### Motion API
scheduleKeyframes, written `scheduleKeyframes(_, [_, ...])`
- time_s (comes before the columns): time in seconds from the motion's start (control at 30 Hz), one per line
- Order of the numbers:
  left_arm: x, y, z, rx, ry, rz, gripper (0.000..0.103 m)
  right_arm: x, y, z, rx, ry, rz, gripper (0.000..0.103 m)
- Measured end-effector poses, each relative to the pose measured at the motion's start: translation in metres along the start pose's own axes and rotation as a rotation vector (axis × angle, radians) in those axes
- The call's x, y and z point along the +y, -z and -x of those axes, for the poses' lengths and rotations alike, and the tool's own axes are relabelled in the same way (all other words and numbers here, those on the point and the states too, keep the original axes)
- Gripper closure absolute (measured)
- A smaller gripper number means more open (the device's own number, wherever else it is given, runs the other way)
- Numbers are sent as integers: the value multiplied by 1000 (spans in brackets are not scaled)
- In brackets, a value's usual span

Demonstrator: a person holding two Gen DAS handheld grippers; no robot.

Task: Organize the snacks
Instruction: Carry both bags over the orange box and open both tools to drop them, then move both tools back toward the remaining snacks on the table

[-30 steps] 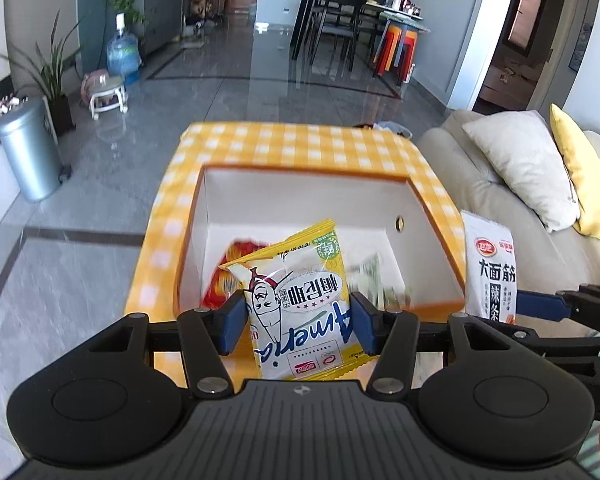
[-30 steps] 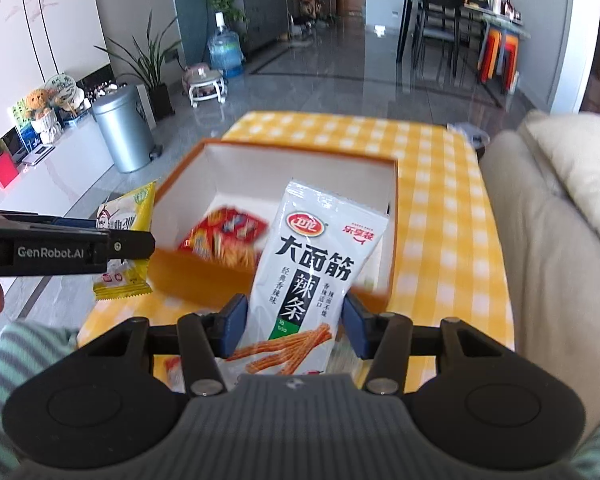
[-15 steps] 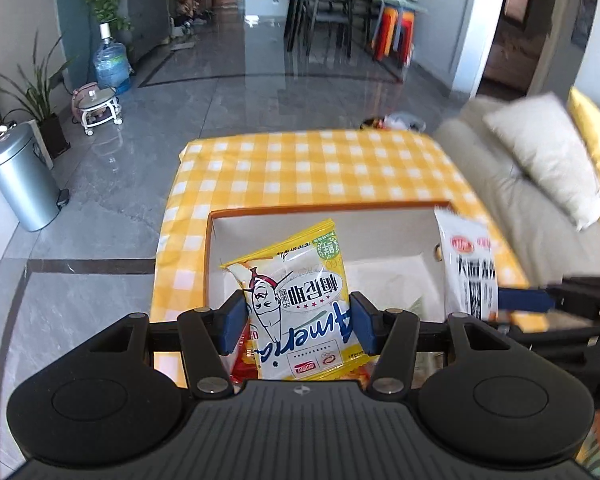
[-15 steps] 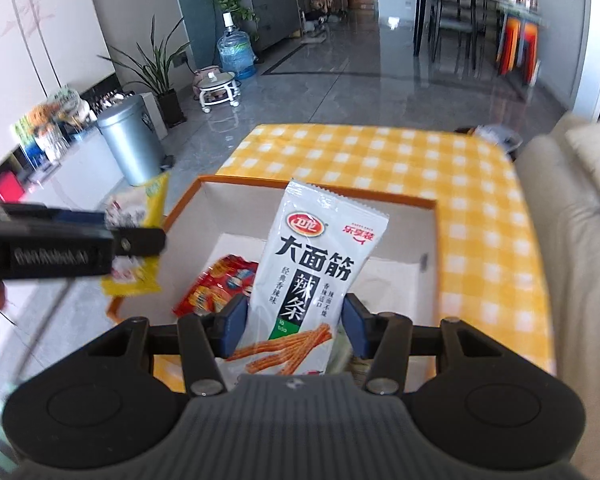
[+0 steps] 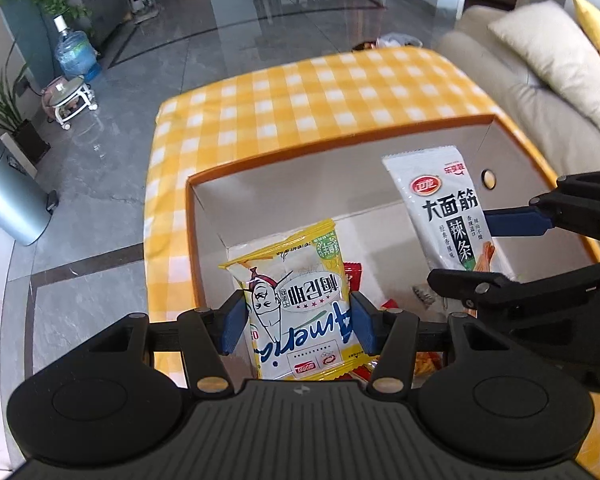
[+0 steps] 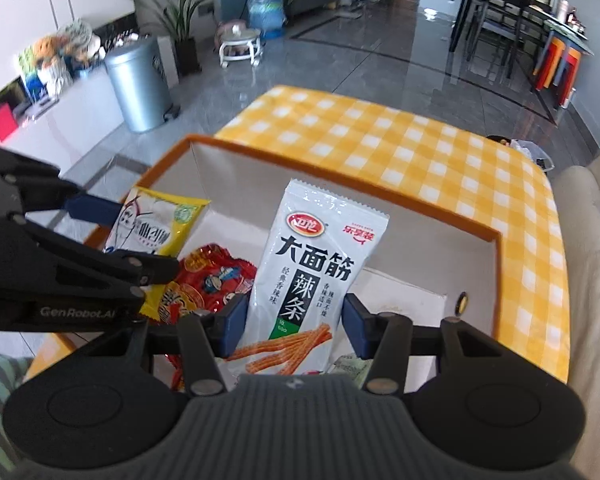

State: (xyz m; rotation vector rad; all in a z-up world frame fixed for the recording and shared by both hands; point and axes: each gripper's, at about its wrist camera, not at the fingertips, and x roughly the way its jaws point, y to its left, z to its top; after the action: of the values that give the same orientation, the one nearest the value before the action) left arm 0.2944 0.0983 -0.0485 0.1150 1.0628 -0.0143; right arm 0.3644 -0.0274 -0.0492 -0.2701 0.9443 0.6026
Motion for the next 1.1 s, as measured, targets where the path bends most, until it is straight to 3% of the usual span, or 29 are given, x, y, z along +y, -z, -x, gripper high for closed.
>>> scheduleKeyframes(0.5, [-8,-4,-39,115,-31,-86,41,5,9,-47,131,27,58,55])
scheduleKeyframes(0.83, [-7,-3,-27,95,-55,-77,33,6,7,-31,94,41,61,52])
scheduleKeyframes(1.1, [-2,2,15,-25,-51,-3,19,5,6,3,16,90,37,26])
